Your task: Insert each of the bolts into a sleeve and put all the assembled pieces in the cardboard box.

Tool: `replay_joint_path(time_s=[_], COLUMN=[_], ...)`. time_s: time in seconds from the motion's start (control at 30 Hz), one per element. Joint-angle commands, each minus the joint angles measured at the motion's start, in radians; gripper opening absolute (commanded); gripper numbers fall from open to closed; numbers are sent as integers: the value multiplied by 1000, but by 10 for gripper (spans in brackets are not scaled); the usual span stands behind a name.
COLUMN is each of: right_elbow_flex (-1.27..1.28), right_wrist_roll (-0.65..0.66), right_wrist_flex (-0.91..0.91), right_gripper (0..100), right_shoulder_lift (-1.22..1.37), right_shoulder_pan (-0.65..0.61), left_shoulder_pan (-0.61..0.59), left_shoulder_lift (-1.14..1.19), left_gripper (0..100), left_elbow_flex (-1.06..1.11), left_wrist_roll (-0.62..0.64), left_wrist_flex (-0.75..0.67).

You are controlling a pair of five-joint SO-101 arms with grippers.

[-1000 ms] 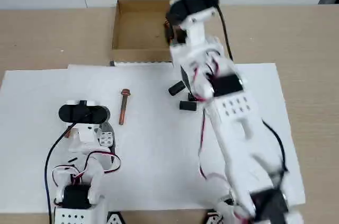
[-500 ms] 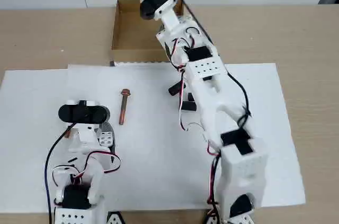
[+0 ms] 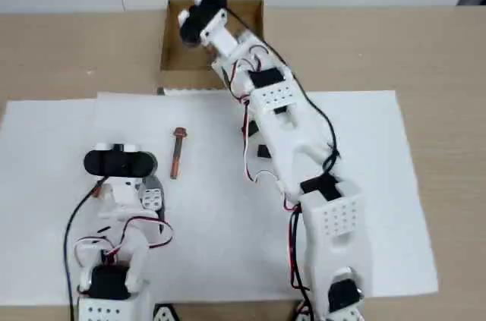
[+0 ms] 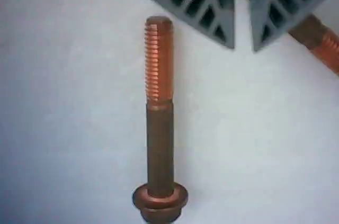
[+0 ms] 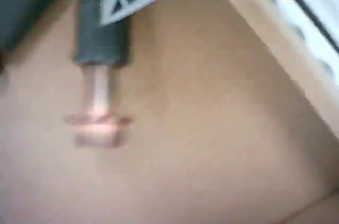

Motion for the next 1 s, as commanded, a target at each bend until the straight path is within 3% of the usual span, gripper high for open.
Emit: replay_joint_path(time_s=[0.0, 0.1, 0.5, 0.97], right_elbow_flex=[-52, -52, -52, -52], right_wrist_roll=[9, 8, 3, 5], right_wrist_flex=[13, 96, 587, 1075], right_gripper=[54, 1, 3, 3], right_shoulder_lift=[-30, -91, -349, -467], right_shoulder_pan=[-10, -10, -5, -25], left_shoulder_pan=[-6, -6, -6, -6], left_shoulder_lift=[-8, -8, -8, -8], left_gripper=[6, 6, 6, 6], left_elbow_flex=[-5, -5, -5, -5], left_wrist_roll=[-8, -6, -6, -6], left_wrist_flex=[-25, -25, -25, -25])
